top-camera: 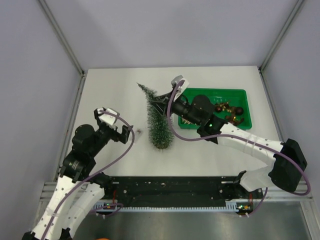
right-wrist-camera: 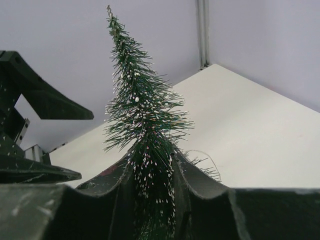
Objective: Decorate the small christmas tree
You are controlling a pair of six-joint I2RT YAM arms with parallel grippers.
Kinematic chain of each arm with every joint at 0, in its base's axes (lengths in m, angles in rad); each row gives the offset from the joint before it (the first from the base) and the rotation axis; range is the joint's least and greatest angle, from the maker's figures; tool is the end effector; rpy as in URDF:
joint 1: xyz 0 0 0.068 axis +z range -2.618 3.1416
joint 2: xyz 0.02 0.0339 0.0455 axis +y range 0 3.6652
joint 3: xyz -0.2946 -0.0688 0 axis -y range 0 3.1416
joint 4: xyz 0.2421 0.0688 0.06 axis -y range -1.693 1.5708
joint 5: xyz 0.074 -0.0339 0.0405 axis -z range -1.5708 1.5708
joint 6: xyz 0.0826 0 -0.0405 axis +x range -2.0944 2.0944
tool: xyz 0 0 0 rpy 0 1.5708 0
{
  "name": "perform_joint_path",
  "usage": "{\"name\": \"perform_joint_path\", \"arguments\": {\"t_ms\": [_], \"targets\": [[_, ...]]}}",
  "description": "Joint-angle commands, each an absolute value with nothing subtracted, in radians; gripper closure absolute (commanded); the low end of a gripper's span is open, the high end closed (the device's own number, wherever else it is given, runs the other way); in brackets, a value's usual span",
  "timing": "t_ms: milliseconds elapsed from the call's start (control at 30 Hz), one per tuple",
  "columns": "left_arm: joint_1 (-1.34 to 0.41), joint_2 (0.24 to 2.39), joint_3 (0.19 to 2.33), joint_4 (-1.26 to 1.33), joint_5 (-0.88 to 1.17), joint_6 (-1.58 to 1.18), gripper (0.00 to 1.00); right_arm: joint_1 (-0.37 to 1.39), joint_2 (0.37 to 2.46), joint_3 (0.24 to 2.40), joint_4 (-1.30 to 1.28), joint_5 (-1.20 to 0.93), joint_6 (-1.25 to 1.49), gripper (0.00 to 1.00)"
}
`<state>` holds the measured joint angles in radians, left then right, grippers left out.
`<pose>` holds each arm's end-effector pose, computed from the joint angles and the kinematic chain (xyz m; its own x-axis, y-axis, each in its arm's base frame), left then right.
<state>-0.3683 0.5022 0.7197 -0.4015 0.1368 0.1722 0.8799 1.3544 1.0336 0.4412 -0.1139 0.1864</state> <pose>0.1251 -0.0603 0.3376 -0.0856 0.2150 -0.9729 0.5039 0.8517 0.1439 0.2224 0.2837 0.4006 -0.0800 0.1922 -0.9781 -0.8373 0.5195 0.1706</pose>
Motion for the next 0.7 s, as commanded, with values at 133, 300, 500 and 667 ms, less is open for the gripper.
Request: {"name": "perform_joint_path", "arguments": {"t_ms": [133,300,500,667], "targets": [[-0.367,0.531,0.842,-0.425,0.141,0.028,0.01,0.980,1.390,1.134,0.454,-0.133,0.085,0.71],[-0.367,0.522,0.835,-0.434,0.114,0.003,0.01,0.994,1.397,1.124,0.437,-0.141,0.064,0.67],[-0.367,0.509,0.845,-0.431,0.110,-0.052,0.01,0.996,1.397,1.157,0.387,-0.207,0.048,0.42],[-0.367,0.514,0.824,-0.414,0.175,-0.041,0.01,0.994,1.359,1.173,0.339,-0.199,0.034,0.22]]}}
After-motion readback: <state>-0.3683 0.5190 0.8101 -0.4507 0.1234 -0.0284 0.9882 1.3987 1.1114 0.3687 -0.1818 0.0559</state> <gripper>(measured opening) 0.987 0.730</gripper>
